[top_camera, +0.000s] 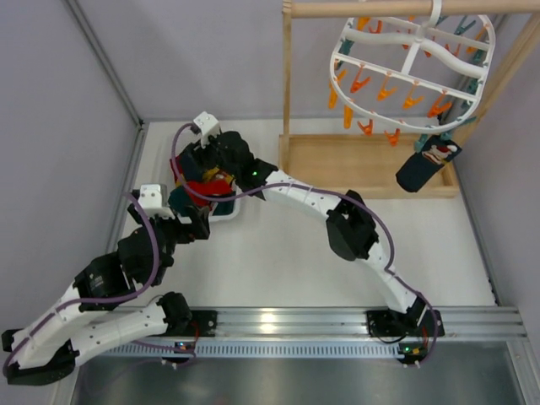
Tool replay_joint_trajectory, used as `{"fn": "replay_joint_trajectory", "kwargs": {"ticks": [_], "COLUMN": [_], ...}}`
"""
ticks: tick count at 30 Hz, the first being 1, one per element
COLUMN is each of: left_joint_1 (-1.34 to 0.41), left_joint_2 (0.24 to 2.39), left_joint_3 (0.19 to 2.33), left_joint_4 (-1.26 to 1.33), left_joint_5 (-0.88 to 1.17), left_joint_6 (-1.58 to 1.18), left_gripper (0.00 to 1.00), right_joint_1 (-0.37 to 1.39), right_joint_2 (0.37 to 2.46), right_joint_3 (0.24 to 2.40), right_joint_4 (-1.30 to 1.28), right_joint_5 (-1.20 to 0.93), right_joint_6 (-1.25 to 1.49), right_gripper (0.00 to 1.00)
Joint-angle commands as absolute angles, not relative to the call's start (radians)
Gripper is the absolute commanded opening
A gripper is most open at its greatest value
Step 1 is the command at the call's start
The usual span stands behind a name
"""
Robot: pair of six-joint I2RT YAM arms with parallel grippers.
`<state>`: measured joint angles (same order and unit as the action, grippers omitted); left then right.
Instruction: Remove the socks clipped to the hanger
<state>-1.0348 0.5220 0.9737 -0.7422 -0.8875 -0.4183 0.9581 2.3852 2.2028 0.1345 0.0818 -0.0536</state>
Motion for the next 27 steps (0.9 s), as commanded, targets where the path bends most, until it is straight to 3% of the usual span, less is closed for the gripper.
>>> {"fn": "replay_joint_trajectory", "kwargs": {"ticks": [1,7,14,15,18,27], "left_joint_1": [-1.034,-1.032,-1.032,-1.031,-1.029,-1.029], "left_joint_2": [0.514,0.508,0.525,0.528,0.537,0.548], "left_joint_3": [0.970,0.969,0.966,0.968,0.969,0.969], "left_joint_4": [-0.729,-0.729,-0.729,-0.730,-0.729,-0.729], "left_joint_5": [-0.896,-0.890,-0.891,-0.887,-0.879,-0.853], "left_joint_6": [-0.430,-0.433,-0.425,-0.425,-0.420,-0.416], "left_gripper": [0.99,0.99,0.99,0.99,0.99,0.99], "right_joint_1": [0.937,0.888,0.833,0.827,0.766,0.439], "right_joint_2": [2.275,1.933,1.456,1.360,1.164,0.709], "right_joint_3": [2.112,1.722,1.272,1.228,1.004,0.721], "right_joint_4": [0.125,0.227,0.143,0.121,0.029,-0.316], "right_joint_5": [0.087,0.095,0.093,0.101,0.144,0.207], "right_joint_6": [-0.068,-0.040,0.035,0.038,0.043,0.170], "right_gripper": [0.61,0.66,0.92,0.99,0.99,0.99]}}
